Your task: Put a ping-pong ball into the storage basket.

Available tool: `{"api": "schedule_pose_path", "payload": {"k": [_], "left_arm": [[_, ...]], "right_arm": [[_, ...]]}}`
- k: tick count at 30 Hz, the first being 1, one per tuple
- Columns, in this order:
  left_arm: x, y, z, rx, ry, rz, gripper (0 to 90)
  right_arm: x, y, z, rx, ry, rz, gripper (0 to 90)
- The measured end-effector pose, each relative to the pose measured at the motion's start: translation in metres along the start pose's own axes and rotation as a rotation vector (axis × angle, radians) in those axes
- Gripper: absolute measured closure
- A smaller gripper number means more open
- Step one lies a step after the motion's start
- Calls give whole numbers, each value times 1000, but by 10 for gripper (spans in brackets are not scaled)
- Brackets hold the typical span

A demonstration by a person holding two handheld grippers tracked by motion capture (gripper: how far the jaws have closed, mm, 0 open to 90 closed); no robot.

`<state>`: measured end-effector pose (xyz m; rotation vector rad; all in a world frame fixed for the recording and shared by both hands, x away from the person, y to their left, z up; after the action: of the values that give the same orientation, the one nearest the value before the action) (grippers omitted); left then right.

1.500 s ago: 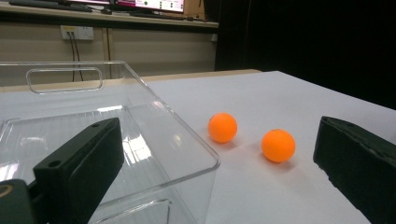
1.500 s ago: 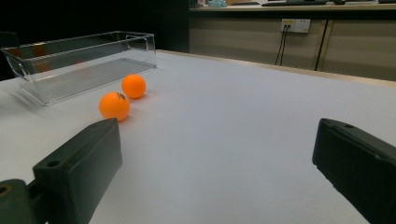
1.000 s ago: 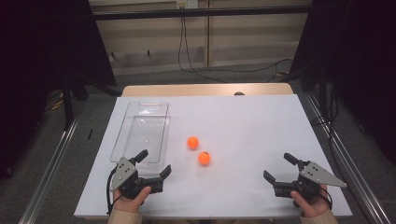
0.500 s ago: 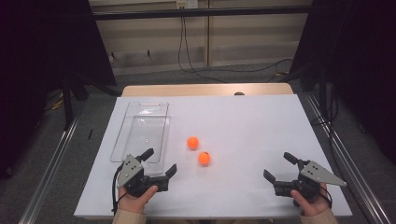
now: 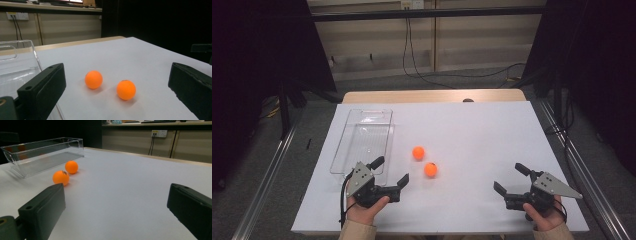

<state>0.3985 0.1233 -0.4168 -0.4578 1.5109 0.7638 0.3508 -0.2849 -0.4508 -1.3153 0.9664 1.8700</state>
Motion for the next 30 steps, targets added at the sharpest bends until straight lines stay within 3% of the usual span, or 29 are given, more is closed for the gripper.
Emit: {"api": "schedule_pose_path", "payload": {"k": [6,8,14,16,30], "left_arm": [[0,-5,-3,2,4,8,14],[1,-6,-3,18,-17,19,14],[-1,-14,-7,22,9,11,14],[-1,-16,-7,23,-9,17,14],[-1,-28,-14,45,-13,28,15]], "right_arm": [[0,-1,0,0,-5,-2,13],[0,-1,0,0,-6,-2,13],[-1,0,-2,2,7,-3,13],[-1,0,-1,0,1,-3,14],[0,2,-1,1,-1,1,14]]}}
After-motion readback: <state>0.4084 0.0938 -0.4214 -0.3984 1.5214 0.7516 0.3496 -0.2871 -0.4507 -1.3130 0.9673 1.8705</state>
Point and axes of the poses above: each handheld gripper's, and its own axes: y roughly backward along the jaws, x roughly out of its underside, z roughly to its left, the point moved 3 cm from there along -y, roughly forward along the jaws, and after that the axes turned 9 degrees about -y, right-handed, at the moved point
